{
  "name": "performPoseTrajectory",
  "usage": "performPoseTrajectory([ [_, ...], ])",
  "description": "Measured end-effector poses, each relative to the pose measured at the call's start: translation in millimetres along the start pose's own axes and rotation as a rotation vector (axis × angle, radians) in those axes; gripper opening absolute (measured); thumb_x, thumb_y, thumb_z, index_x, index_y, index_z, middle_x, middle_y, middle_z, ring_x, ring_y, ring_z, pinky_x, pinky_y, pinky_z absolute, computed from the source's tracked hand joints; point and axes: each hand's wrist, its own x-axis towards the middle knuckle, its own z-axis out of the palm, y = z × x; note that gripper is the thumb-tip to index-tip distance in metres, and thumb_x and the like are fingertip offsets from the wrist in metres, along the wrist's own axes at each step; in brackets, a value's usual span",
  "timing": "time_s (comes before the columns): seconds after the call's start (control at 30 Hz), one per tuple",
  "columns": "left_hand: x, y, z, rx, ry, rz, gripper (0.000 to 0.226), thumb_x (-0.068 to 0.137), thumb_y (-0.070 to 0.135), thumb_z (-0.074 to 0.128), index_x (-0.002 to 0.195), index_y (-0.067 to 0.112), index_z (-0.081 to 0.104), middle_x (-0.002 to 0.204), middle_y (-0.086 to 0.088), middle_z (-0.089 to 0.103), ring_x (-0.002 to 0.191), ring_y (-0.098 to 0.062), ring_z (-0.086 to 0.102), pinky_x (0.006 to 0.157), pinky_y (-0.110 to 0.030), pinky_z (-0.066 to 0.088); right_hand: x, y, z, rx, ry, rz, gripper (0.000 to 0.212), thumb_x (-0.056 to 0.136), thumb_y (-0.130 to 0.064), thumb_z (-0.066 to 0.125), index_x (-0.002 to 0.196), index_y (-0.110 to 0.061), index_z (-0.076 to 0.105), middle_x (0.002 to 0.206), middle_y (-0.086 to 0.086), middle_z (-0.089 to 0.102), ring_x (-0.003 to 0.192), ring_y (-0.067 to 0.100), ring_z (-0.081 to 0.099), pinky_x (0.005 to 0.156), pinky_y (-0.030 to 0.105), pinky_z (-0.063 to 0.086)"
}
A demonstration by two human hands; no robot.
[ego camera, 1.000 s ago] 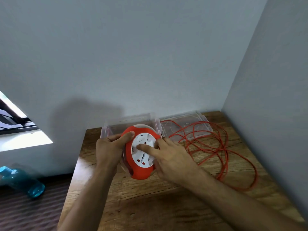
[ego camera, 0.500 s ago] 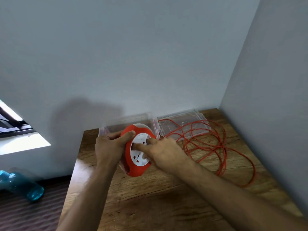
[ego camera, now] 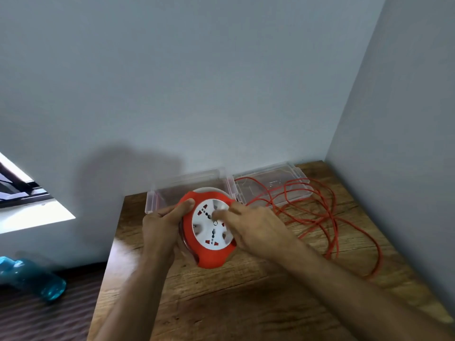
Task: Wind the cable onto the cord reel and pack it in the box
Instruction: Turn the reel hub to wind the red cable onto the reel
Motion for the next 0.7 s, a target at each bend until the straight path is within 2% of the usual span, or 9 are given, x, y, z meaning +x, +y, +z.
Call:
performPoseTrajectory([
  [0.07, 3, 1, -1, 0.069, -0.071, -0.031, 0.014, 0.083, 0.032, 0.080, 0.070, 0.027, 0.083, 0.072, 0.000, 0.082, 0.061, -0.020, 0.079, 0.046, -0.020, 0.057, 3, 5, -12, -0.215, -0.123, -0.281, 0.057, 0.087, -0.026, 0.075, 0.138, -0.031, 0.050, 0.126, 0.016, 0.059, 0.084, 0.029, 0.069, 0.055, 0.037, 0.059],
  [0.17, 8, 5, 0, 0.121, -0.099, -0.052, 0.011, 0.080, 0.030, 0.082, 0.077, 0.020, 0.080, 0.073, -0.001, 0.082, 0.062, -0.020, 0.079, 0.046, -0.020, 0.057, 11, 8, -27, -0.313, -0.294, -0.407, 0.058, 0.097, -0.034, 0.063, 0.148, -0.039, 0.035, 0.134, 0.018, 0.050, 0.093, 0.030, 0.067, 0.054, 0.033, 0.054],
  [0.27, 12, 9, 2, 0.159, -0.111, -0.052, 0.012, 0.080, 0.029, 0.082, 0.081, 0.017, 0.080, 0.073, -0.001, 0.082, 0.061, -0.020, 0.079, 0.046, -0.022, 0.057, 17, 6, -27, -0.356, -0.280, -0.431, 0.055, 0.103, -0.046, 0.047, 0.153, -0.041, 0.023, 0.134, 0.016, 0.056, 0.087, 0.026, 0.070, 0.050, 0.026, 0.041],
  [0.33, 13, 11, 6, 0.186, -0.100, -0.045, 0.017, 0.078, 0.032, 0.084, 0.086, 0.017, 0.080, 0.075, 0.000, 0.083, 0.063, -0.020, 0.079, 0.050, -0.028, 0.060, 20, 2, -21, -0.371, -0.266, -0.407, 0.057, 0.100, -0.049, 0.045, 0.152, -0.036, 0.026, 0.127, 0.014, 0.063, 0.082, 0.025, 0.069, 0.050, 0.025, 0.038],
  [0.43, 11, 12, 10, 0.211, -0.057, -0.021, 0.014, 0.076, 0.035, 0.085, 0.083, 0.024, 0.079, 0.072, 0.006, 0.082, 0.064, -0.019, 0.079, 0.059, -0.033, 0.063, 23, -1, -8, -0.399, -0.268, -0.387, 0.059, 0.097, -0.047, 0.053, 0.149, -0.031, 0.031, 0.122, 0.016, 0.066, 0.081, 0.026, 0.070, 0.054, 0.029, 0.048],
  [0.5, 7, 11, 9, 0.163, -0.025, -0.010, 0.010, 0.079, 0.034, 0.083, 0.080, 0.027, 0.077, 0.065, 0.012, 0.079, 0.060, -0.016, 0.078, 0.052, -0.026, 0.060, 23, 0, -1, -0.381, -0.221, -0.360, 0.061, 0.096, -0.047, 0.057, 0.149, -0.033, 0.032, 0.123, 0.018, 0.064, 0.082, 0.028, 0.070, 0.058, 0.033, 0.055],
  [0.6, -2, 10, 9, 0.105, -0.006, 0.046, 0.008, 0.078, 0.032, 0.084, 0.077, 0.029, 0.076, 0.063, 0.016, 0.078, 0.061, -0.010, 0.077, 0.044, -0.014, 0.053, 17, -4, 11, -0.207, -0.099, -0.089, 0.066, 0.089, -0.059, 0.057, 0.147, -0.037, 0.034, 0.118, 0.008, 0.070, 0.092, 0.025, 0.071, 0.066, 0.029, 0.054],
  [0.67, -8, 10, 11, 0.099, 0.013, 0.120, 0.008, 0.074, 0.033, 0.086, 0.074, 0.035, 0.078, 0.068, 0.016, 0.079, 0.065, -0.007, 0.077, 0.046, -0.012, 0.053, 11, -20, 20, 0.148, 0.050, 0.327, 0.070, 0.078, -0.068, 0.061, 0.138, -0.039, 0.039, 0.112, -0.003, 0.072, 0.089, 0.019, 0.071, 0.058, 0.018, 0.048],
  [0.7, -10, 8, 13, 0.109, 0.016, 0.165, 0.008, 0.073, 0.035, 0.086, 0.074, 0.039, 0.079, 0.072, 0.017, 0.080, 0.067, -0.005, 0.077, 0.049, -0.011, 0.054, 9, -31, 24, 0.437, 0.093, 0.562, 0.070, 0.076, -0.069, 0.065, 0.134, -0.036, 0.042, 0.111, -0.004, 0.071, 0.083, 0.016, 0.070, 0.053, 0.015, 0.045],
])
